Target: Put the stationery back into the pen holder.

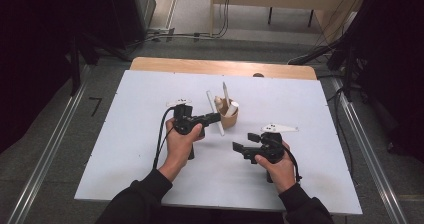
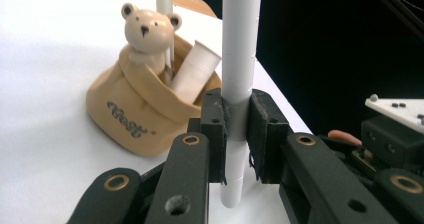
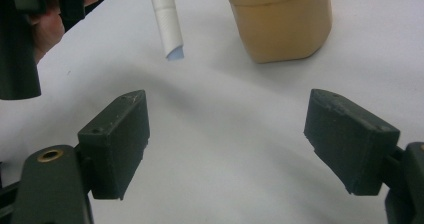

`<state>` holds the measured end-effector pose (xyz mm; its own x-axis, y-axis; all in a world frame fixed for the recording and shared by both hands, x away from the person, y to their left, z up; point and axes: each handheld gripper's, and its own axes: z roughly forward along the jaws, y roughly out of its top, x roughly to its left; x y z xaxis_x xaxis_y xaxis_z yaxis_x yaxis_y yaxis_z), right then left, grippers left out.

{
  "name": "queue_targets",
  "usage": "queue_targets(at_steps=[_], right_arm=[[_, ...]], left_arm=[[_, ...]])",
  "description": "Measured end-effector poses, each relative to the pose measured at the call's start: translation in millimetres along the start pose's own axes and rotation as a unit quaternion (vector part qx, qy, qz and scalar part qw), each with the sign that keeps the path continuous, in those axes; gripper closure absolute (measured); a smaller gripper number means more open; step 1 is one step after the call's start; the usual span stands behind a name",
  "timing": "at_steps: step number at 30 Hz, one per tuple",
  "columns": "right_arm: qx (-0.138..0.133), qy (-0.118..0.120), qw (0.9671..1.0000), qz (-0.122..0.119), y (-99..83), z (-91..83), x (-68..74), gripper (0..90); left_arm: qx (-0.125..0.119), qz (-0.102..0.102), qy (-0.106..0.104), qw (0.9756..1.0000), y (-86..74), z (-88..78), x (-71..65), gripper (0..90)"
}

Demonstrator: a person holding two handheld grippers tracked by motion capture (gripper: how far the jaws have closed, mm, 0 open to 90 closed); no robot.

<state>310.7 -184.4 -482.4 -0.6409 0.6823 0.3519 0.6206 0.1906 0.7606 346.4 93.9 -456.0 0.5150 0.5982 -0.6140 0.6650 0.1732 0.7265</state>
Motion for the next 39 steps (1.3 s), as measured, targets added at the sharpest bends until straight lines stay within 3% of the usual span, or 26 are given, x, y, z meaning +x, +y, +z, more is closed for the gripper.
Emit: queue_targets(at_steps=[11,39], right_arm=[[0.002,-0.001,1.0,0.003,-0.5,0.9,-0.9,16.7],[0.004,0.002,1.0,0.005,-0.9,1.7,-2.3,16.8]], left_arm=[[-0.016,0.0,0.011,0.9998,11.1,4.8,2.0,80.0],[-0.046,0.025,0.037,0.9979,36.9,20.6,-1.6,79.9]])
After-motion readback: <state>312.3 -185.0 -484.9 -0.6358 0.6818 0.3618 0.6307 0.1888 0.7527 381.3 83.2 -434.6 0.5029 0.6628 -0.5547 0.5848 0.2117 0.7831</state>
